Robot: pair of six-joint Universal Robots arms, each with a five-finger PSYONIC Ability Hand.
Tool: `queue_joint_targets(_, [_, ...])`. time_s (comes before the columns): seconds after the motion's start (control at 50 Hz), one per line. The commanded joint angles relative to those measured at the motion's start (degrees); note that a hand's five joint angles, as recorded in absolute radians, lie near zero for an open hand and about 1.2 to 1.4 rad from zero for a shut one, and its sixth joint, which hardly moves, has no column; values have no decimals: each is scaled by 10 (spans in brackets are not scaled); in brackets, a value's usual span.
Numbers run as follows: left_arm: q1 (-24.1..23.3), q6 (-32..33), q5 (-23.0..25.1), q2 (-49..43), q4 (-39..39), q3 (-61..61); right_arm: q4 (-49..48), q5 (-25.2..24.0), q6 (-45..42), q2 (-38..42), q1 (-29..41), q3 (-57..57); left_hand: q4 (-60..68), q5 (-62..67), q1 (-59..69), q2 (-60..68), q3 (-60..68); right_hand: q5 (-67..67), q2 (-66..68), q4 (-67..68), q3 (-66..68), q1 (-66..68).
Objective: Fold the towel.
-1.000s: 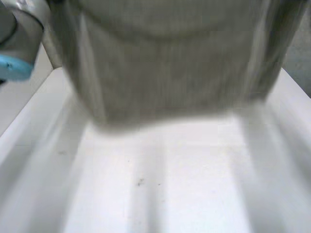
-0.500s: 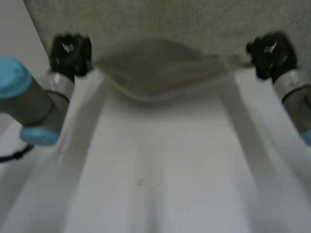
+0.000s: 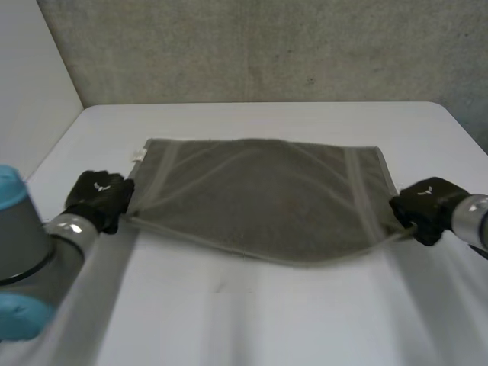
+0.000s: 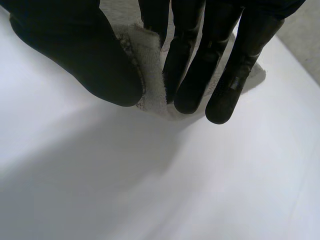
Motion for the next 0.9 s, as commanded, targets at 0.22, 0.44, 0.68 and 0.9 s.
queue_joint_targets(0.22, [32, 34, 83, 134, -193, -16, 43, -6, -88, -112, -29, 59, 102, 106, 118, 102, 103, 130, 122, 115, 119, 244])
queue_joint_targets(0.44, [19, 36, 79, -101, -60, 159, -161, 29, 30, 50, 16, -34, 102, 106, 118, 102, 103, 130, 122, 115, 119, 244])
queue_joint_targets(0.68, [-7, 26, 48, -299, -17, 406, -330, 104, 35, 252, 57, -221, 102, 106, 118, 102, 103, 130, 122, 115, 119, 244])
queue_joint_targets(0.9, [-18, 34, 36, -424, 5, 561, -415, 124, 29, 356, 71, -322, 102, 106, 118, 102, 103, 130, 122, 115, 119, 244])
